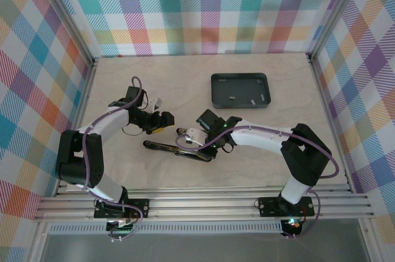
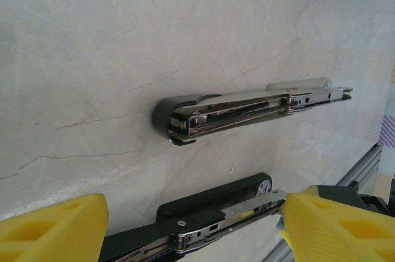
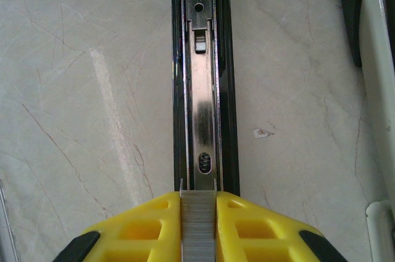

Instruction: Load the staples into the stapler

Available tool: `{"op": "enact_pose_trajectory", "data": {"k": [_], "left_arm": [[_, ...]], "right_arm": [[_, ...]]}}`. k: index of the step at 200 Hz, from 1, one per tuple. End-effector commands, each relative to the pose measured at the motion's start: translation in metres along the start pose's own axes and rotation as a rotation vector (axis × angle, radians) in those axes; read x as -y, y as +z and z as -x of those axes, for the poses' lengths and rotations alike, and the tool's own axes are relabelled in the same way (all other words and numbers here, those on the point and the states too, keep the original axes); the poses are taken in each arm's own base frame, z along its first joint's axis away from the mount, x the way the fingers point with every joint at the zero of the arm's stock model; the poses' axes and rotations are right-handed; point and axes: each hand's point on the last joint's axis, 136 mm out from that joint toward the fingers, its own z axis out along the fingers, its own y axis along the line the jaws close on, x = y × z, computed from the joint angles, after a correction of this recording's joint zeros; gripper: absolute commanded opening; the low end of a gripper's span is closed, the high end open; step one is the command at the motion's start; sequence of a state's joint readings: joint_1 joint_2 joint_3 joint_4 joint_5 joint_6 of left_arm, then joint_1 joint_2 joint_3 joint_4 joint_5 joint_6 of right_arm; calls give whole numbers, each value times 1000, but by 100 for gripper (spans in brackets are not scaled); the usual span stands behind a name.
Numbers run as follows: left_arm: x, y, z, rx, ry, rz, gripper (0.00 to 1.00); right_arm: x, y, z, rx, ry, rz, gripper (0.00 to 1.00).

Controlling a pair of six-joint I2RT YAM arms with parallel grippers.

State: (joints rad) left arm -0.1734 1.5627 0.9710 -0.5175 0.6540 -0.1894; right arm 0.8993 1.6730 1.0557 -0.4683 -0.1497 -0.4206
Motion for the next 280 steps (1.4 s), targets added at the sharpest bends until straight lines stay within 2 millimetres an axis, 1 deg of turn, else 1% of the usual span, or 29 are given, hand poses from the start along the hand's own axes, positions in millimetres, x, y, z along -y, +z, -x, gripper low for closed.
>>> {"op": "enact_pose_trajectory", "data": {"k": [1, 20, 40, 76, 105, 175, 229, 261, 280], "left_arm": [[-2, 2, -5, -16, 9, -6, 75], [-2, 2, -5, -16, 7, -5, 75], [-2, 2, -4, -16, 7, -5, 75], [-2, 3, -5, -16, 8, -3, 75], [-2, 3, -4, -17, 8, -5, 75], [-2, 3, -5, -19, 7, -3, 75], [-2, 2, -5, -18, 10, -2, 75], [-2, 2, -5, -17, 10, -1, 75], [-2, 2, -5, -19, 10, -1, 75]], "right_arm": [[-1, -8, 10, 25, -42, -2, 19], [-2, -4, 6, 2, -36, 7, 19], [-1, -2, 6, 2, -38, 5, 19], [-1, -10, 15, 34, -56, -3, 19], [0, -13, 16, 37, -72, -10, 19], [-5, -1, 2, -23, -62, 30, 19], [-4, 2, -1, -41, -67, 30, 19], [-2, 1, 1, -32, -73, 19, 18], [-2, -6, 10, -2, -84, 15, 18]]}}
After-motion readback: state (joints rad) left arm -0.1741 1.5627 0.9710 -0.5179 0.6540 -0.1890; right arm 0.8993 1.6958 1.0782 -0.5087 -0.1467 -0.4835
